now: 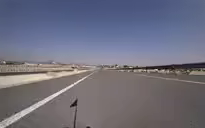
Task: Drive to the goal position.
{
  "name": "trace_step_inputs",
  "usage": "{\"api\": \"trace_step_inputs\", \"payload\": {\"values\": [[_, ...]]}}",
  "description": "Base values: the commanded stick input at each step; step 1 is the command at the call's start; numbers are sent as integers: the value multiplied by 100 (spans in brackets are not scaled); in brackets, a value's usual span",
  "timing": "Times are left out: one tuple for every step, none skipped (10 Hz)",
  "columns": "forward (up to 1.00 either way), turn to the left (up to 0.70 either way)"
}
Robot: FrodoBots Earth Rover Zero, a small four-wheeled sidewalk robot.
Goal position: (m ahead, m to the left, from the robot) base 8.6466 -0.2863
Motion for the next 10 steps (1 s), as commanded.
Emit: {"api": "trace_step_inputs", "payload": {"values": [[100,0],[100,0],[100,0],[100,0],[100,0],[100,-2],[100,-3],[100,0],[100,0],[100,0]]}}
